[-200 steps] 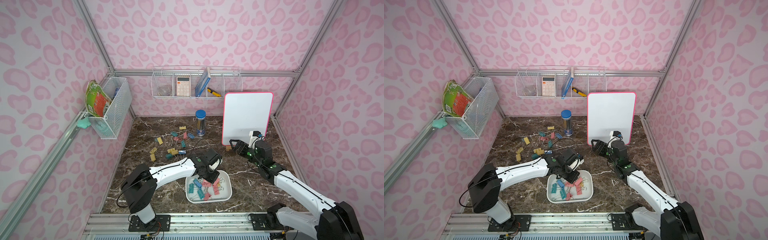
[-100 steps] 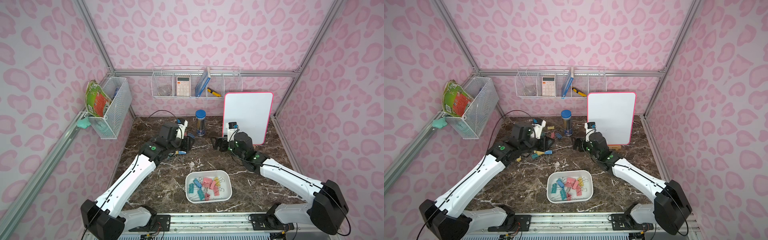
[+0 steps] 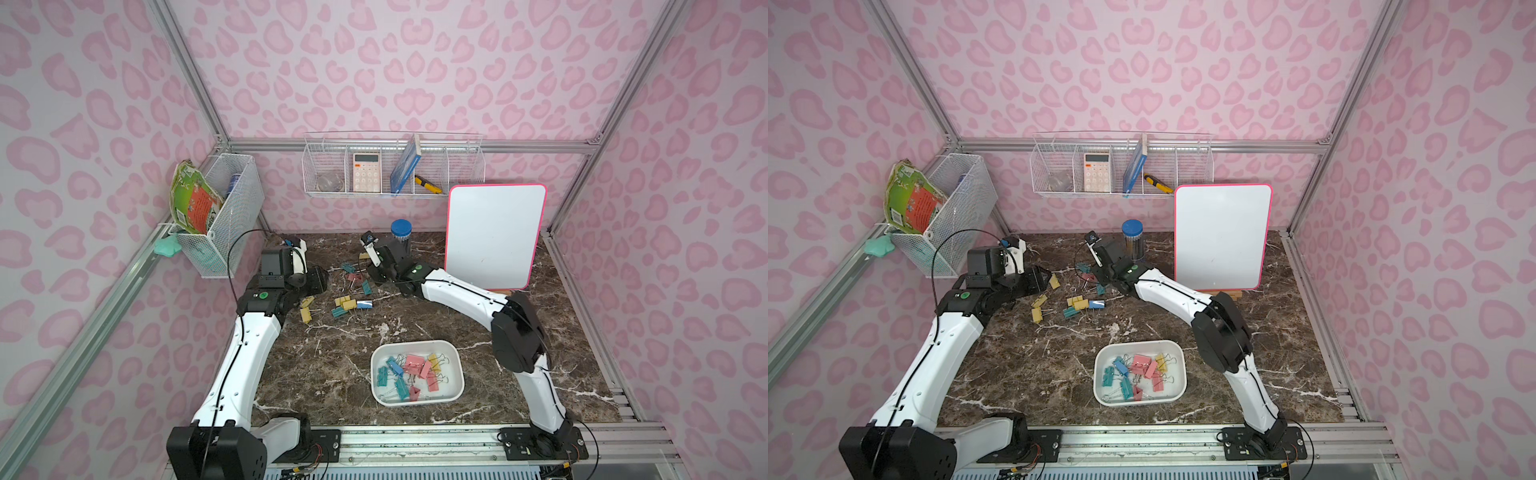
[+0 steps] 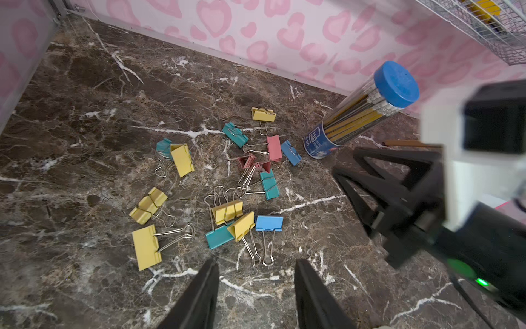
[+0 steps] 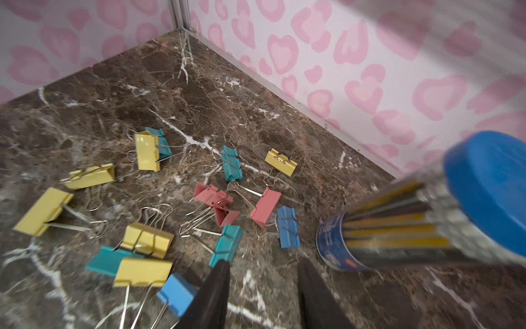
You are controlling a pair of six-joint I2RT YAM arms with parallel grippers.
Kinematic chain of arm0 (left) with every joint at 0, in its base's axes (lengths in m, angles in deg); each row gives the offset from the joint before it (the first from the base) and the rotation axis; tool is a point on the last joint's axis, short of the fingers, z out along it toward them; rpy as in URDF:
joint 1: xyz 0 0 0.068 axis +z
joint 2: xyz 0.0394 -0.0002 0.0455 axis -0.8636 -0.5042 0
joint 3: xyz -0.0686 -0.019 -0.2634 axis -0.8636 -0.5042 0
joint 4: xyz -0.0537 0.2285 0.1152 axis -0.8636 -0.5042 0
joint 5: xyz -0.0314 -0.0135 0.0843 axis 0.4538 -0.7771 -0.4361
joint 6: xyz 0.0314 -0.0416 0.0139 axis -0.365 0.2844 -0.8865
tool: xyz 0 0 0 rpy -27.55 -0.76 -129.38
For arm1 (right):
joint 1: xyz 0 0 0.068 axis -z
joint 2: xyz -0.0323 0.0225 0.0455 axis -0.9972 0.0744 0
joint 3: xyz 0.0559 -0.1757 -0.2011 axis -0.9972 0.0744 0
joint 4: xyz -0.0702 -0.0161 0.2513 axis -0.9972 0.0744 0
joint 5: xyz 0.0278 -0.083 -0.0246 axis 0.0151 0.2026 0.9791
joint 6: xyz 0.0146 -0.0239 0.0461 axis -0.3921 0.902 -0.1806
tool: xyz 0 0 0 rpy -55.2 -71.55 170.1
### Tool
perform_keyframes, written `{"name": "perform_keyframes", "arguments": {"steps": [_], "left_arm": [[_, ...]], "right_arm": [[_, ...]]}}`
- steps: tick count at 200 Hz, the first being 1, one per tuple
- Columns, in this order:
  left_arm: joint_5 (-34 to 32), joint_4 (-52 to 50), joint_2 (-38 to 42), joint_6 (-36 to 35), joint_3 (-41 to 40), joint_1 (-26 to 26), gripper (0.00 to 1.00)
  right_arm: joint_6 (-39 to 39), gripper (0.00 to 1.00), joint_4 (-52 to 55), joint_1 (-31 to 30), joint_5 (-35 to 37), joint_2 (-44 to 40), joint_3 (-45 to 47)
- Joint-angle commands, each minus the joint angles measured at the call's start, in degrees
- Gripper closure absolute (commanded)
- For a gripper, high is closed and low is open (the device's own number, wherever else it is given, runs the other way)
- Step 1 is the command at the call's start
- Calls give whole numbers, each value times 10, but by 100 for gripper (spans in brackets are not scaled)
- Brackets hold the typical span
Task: Put the binder clips in the storage box
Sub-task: Pick up the binder clip at the center of the board.
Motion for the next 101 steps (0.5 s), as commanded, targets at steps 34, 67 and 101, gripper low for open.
{"name": "perform_keyframes", "arguments": {"steps": [34, 67, 101], "left_arm": [[19, 17, -11, 27, 1, 2, 49], [14, 8, -13, 32, 4, 2, 49], [20, 7, -15, 33, 5, 2, 49]], "right_arm": [[71, 65, 163, 4, 80, 200, -262], [88, 65, 117, 9, 103, 223, -262], [94, 63, 90, 15, 90, 238, -263]]}}
